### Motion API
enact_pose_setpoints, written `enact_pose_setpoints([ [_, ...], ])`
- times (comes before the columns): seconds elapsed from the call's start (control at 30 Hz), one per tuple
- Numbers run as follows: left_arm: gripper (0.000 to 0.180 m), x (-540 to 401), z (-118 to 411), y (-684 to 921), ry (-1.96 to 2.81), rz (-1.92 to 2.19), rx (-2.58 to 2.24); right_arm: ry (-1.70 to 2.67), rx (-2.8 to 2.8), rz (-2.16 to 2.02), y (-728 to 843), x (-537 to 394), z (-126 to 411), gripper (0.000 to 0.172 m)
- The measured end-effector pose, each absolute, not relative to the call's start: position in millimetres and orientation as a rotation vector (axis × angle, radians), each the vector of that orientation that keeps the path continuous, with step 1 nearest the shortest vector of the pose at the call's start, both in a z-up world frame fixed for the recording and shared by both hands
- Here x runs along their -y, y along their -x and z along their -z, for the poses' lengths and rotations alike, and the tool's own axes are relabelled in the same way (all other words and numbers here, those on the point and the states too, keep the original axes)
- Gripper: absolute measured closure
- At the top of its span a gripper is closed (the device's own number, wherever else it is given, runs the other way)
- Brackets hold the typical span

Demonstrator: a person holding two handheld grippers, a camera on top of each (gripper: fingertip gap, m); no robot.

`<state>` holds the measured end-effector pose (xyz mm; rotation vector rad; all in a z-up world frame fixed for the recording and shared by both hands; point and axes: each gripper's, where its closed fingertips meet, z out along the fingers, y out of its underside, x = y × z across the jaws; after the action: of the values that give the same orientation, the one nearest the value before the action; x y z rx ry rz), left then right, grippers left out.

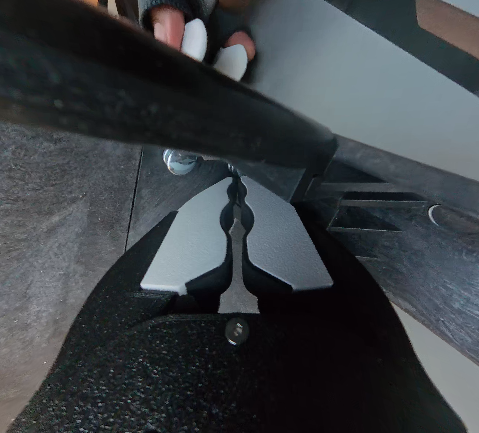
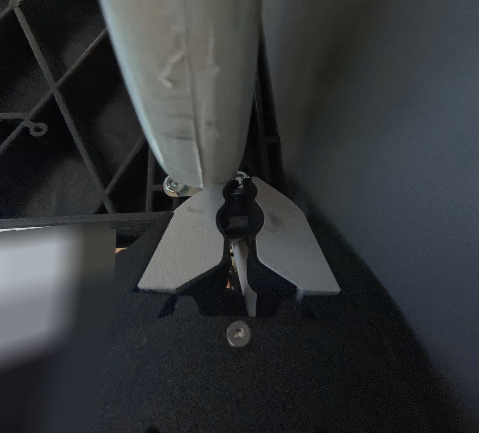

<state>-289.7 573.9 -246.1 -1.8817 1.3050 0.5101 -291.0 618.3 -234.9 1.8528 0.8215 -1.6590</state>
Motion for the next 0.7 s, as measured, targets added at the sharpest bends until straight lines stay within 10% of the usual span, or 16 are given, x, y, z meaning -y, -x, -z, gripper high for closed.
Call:
enact_pose_setpoints([
  [0.23, 0.18, -573, 246, 291, 1.899, -0.454, -1.246, -1.808, -0.889, 1.709, 289, -621, 234, 0.168],
  [0.7, 0.174, -517, 247, 296, 2.207, -0.313, -1.008, -1.785, -0.709, 2.03, 295, -670, 205, 0.126],
])
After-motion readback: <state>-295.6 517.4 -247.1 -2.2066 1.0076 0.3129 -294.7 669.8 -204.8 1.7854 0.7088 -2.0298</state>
